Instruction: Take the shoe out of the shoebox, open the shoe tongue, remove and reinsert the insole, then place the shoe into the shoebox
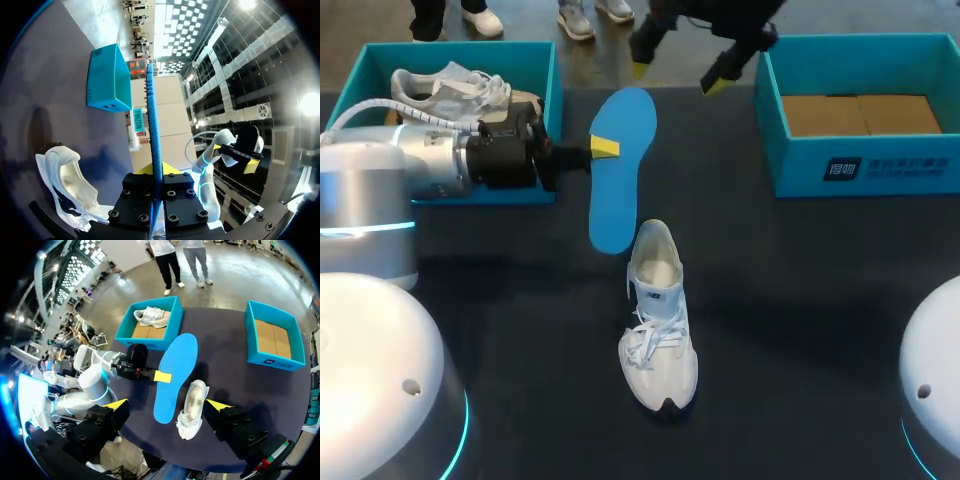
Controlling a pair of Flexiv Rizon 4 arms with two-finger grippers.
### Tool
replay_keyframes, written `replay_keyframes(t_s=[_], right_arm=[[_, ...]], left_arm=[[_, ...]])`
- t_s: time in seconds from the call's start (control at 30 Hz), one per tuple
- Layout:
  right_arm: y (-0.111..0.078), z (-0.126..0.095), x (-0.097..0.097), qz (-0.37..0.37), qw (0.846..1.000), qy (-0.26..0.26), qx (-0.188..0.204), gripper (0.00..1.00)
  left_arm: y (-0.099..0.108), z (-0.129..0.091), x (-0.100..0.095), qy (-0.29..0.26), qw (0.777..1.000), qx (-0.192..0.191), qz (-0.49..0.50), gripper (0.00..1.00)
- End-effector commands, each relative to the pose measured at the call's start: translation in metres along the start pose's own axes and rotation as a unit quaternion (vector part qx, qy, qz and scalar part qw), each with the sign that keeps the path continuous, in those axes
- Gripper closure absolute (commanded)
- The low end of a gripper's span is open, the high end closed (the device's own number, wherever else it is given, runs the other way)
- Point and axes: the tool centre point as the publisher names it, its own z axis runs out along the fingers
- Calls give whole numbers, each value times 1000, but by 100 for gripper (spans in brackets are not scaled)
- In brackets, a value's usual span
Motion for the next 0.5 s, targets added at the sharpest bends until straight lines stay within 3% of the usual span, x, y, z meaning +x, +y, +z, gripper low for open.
replay_keyframes(t_s=[0.03, 0.5], right_arm=[[5, 9, 16, -1, 993, -121, -3, 0], [1, 25, 40, -7, 987, -161, -1, 0]], left_arm=[[0, 0, 0, -1, 1000, 0, 0, 100], [0, 0, 0, -1, 1000, 0, 0, 100]])
